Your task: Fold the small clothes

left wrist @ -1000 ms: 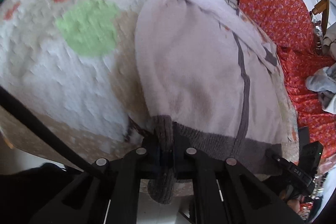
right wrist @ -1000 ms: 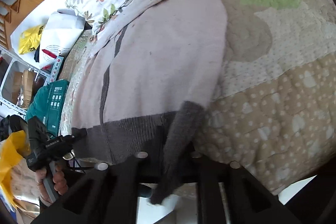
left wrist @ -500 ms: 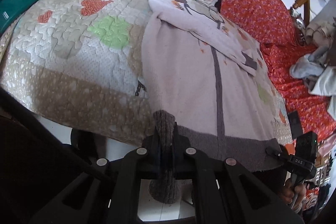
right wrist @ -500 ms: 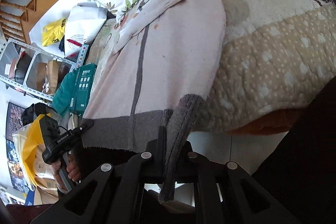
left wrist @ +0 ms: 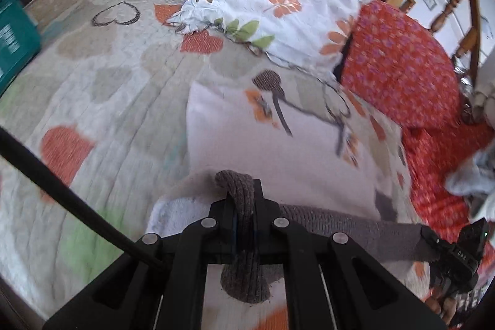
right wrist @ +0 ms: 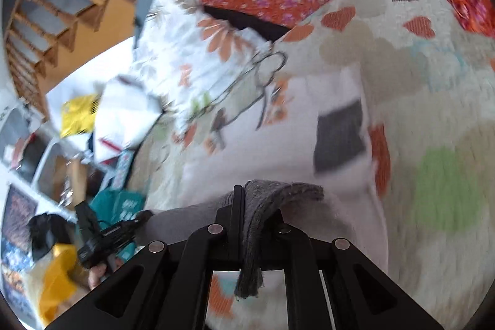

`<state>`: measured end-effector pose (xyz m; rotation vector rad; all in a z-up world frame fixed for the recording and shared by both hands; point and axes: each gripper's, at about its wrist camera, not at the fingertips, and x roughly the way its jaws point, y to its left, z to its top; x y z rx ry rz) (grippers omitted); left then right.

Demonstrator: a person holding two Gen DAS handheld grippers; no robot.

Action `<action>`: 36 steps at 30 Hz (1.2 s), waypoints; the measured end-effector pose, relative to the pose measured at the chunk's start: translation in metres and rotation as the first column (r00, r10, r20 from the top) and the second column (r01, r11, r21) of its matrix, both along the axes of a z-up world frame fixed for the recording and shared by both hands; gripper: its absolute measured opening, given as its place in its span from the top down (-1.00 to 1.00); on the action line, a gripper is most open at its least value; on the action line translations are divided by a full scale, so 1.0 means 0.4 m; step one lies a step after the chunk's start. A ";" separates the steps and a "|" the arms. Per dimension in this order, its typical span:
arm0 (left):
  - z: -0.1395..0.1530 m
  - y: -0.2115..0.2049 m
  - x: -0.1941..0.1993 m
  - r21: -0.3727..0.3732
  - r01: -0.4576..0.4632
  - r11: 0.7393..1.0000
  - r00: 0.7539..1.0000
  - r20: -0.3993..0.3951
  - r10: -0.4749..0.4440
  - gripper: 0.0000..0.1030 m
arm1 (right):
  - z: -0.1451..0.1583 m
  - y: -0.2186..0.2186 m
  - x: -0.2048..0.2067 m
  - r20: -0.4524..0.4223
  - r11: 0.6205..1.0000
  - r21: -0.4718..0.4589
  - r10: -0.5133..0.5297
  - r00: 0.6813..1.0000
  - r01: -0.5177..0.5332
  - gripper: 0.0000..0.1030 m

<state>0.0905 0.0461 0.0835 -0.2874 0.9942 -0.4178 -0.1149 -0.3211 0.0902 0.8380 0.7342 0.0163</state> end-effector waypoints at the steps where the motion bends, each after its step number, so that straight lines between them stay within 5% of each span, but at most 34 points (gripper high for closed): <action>1: -0.010 -0.012 0.028 -0.004 -0.003 1.000 1.000 -0.006 0.003 0.88 | -0.016 -0.012 0.033 -0.015 1.000 0.003 -0.014 1.000 0.014 0.88; 17: -0.122 -0.067 0.284 -0.133 -0.102 0.986 0.985 -0.150 0.081 0.74 | -0.168 -0.169 0.304 -0.098 0.977 0.177 -0.098 0.990 0.114 0.79; 19: -0.118 -0.060 0.290 -0.159 -0.110 0.981 0.985 -0.148 0.087 0.53 | -0.179 -0.191 0.318 -0.093 0.968 0.204 -0.132 0.987 0.149 0.53; 20: -0.115 -0.053 0.291 -0.175 -0.119 0.977 0.985 -0.145 0.094 0.46 | -0.183 -0.203 0.324 -0.089 0.963 0.211 -0.151 0.985 0.167 0.25; 22: -0.107 -0.034 0.290 -0.197 -0.152 0.969 0.983 -0.130 0.128 0.07 | -0.182 -0.222 0.336 -0.091 0.960 0.193 -0.190 0.978 0.204 -0.06; 29: -0.084 0.023 0.282 -0.153 -0.212 0.965 0.973 -0.126 0.193 -0.07 | -0.140 -0.208 0.362 -0.117 0.985 0.058 -0.153 0.981 0.161 -0.06; 36: -0.063 0.049 0.214 0.015 -0.114 0.993 0.989 -0.093 0.114 -0.24 | -0.107 -0.139 0.269 -0.149 0.996 -0.078 -0.052 0.988 0.040 -0.10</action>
